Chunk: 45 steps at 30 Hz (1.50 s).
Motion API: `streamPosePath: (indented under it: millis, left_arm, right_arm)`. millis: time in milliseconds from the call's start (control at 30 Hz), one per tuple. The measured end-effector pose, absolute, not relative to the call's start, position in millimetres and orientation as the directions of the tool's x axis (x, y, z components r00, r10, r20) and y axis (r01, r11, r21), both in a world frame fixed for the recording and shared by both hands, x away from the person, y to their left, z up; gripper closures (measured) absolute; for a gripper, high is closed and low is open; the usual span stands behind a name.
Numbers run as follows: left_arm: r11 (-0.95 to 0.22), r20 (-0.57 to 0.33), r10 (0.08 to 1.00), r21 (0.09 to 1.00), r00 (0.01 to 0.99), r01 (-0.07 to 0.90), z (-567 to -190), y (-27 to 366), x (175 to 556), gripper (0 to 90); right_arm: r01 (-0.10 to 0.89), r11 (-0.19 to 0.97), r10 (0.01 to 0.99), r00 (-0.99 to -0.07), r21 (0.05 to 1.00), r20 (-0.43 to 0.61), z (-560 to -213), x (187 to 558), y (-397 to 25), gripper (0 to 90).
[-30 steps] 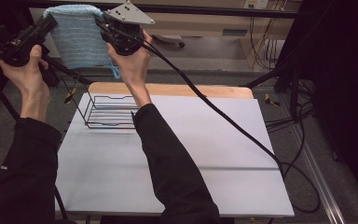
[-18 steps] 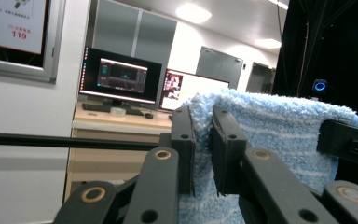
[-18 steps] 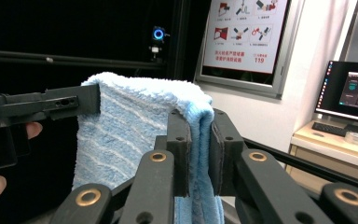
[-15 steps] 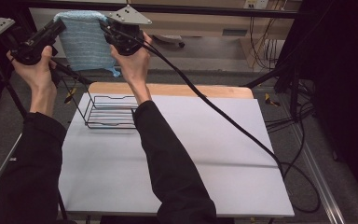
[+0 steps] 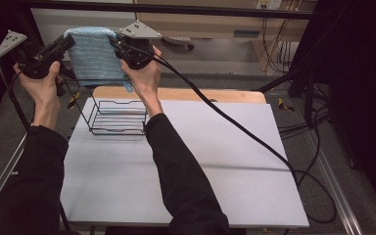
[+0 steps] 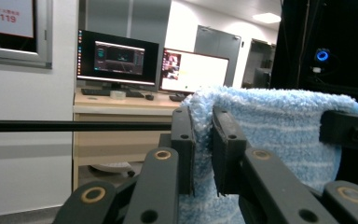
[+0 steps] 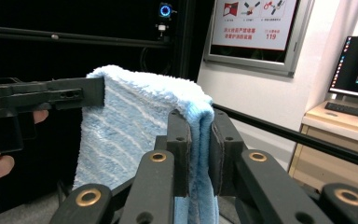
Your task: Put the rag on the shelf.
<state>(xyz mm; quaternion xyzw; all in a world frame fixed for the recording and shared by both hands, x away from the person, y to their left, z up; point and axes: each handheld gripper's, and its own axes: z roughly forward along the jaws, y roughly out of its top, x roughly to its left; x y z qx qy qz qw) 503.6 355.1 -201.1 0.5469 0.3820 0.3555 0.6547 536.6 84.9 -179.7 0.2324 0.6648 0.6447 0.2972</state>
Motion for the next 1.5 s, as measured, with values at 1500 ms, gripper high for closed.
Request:
streamPosePath:
  millis: [1500]
  left_arm:
    - [0.001,-0.038,0.861,0.997,0.508,0.073,-241.6,370.0,455.5,76.3]
  right_arm:
    - [0.04,0.178,0.562,-0.824,0.983,-0.068,-222.2,501.8,74.3,80.0]
